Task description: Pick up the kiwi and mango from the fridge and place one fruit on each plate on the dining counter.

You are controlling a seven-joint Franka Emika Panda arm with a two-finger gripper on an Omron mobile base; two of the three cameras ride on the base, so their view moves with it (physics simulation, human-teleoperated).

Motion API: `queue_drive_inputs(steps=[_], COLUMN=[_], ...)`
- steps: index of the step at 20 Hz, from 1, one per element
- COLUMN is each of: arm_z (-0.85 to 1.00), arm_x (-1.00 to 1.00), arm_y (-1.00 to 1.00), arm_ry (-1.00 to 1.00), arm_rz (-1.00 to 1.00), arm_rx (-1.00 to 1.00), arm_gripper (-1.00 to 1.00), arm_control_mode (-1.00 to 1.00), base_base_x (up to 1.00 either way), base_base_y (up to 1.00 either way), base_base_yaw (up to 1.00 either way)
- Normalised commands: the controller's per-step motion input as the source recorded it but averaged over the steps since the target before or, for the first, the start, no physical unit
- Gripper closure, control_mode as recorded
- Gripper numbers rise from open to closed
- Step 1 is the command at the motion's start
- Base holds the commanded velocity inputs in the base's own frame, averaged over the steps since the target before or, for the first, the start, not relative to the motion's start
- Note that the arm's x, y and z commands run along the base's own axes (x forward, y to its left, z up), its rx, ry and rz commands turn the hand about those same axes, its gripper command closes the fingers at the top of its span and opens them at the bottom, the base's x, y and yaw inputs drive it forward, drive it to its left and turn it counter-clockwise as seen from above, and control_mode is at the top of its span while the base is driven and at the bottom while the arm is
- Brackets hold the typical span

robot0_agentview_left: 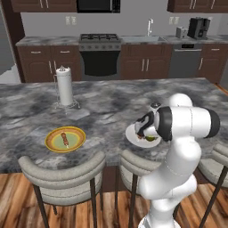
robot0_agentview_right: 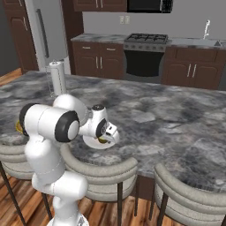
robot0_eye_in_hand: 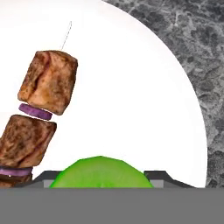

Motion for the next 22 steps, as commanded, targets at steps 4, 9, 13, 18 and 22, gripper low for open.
queue_drive_inputs(steps=[4, 9, 13, 18, 22], arm_z=[-0.06, 0.21, 0.63, 0.98, 0.97], arm_x=[0.01, -0.28, -0.35, -0.50, -0.66], arm_y=[0.00, -0.01, -0.02, 0.00, 0.07], arm_ry=[-0.01, -0.05, -0.14, -0.23, -0.23], arm_rz=[0.00, 0.00, 0.00, 0.03, 0.11], arm_rx=[0.00, 0.00, 0.00, 0.00, 0.00], arm_gripper=[-1.00, -1.00, -1.00, -1.00, -1.00], arm_control_mode=[-1.00, -1.00, -1.00, -1.00, -1.00], base_base_x=[0.00, 0.00, 0.00, 0.00, 0.00], base_base_y=[0.00, 0.00, 0.00, 0.00, 0.00], base_base_yaw=[0.00, 0.00, 0.00, 0.00, 0.00])
